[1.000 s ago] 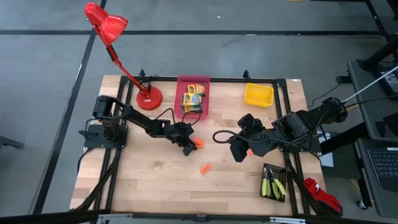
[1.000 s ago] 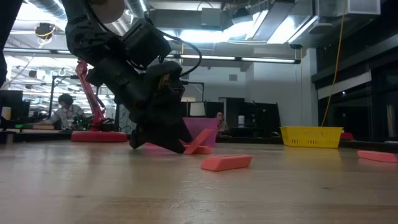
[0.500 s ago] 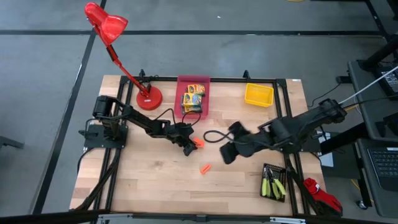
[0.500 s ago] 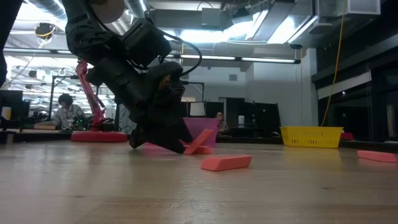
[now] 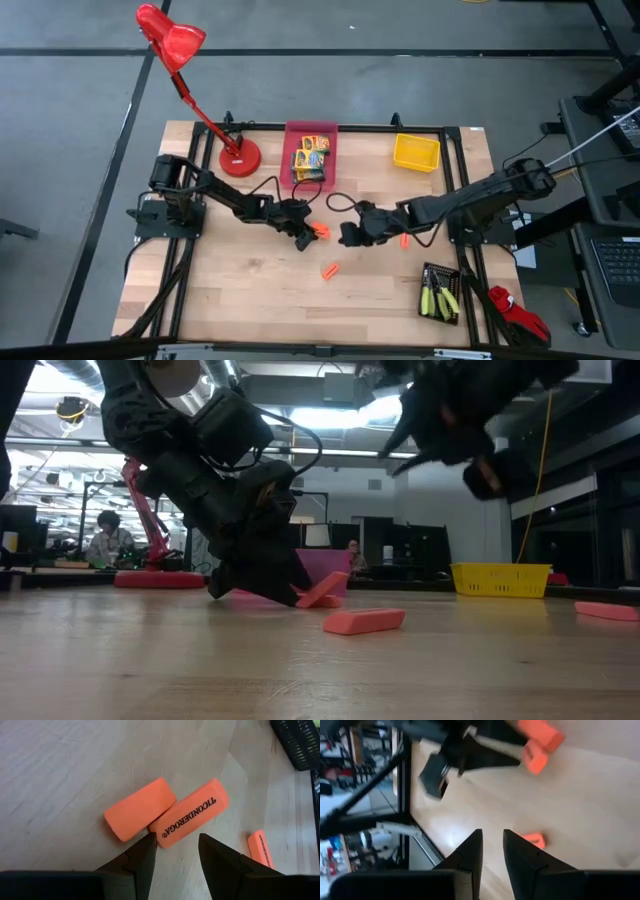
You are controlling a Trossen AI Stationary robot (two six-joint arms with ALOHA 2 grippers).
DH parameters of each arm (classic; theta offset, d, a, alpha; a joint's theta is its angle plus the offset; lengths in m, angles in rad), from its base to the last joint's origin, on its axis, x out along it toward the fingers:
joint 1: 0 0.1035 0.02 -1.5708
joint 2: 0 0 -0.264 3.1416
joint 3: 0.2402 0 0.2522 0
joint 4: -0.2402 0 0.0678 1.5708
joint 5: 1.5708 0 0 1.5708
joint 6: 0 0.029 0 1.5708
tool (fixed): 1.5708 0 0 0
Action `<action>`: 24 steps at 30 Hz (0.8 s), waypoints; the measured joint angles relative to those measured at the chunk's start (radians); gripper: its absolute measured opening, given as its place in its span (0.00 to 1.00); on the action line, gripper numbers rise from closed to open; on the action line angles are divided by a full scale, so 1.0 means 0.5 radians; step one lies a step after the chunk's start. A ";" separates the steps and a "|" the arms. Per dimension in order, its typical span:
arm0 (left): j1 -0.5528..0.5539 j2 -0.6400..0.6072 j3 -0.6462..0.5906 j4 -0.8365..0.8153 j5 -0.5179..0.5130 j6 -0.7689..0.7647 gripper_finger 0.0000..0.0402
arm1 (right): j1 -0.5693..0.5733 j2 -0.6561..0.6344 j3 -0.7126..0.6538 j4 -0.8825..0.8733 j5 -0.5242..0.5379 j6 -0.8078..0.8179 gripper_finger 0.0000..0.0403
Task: Pick & Place School Supplies
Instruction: Put the orange eraser into the yellow bin
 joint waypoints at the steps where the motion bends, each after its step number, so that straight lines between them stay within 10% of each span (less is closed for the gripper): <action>1: -0.003 0.000 0.000 0.005 -0.006 -0.007 0.37 | -0.008 0.000 -0.038 0.048 0.011 0.017 0.20; 24: -0.023 0.000 0.002 0.023 -0.017 0.002 0.37 | -0.249 0.520 -0.141 0.608 -0.303 0.059 0.21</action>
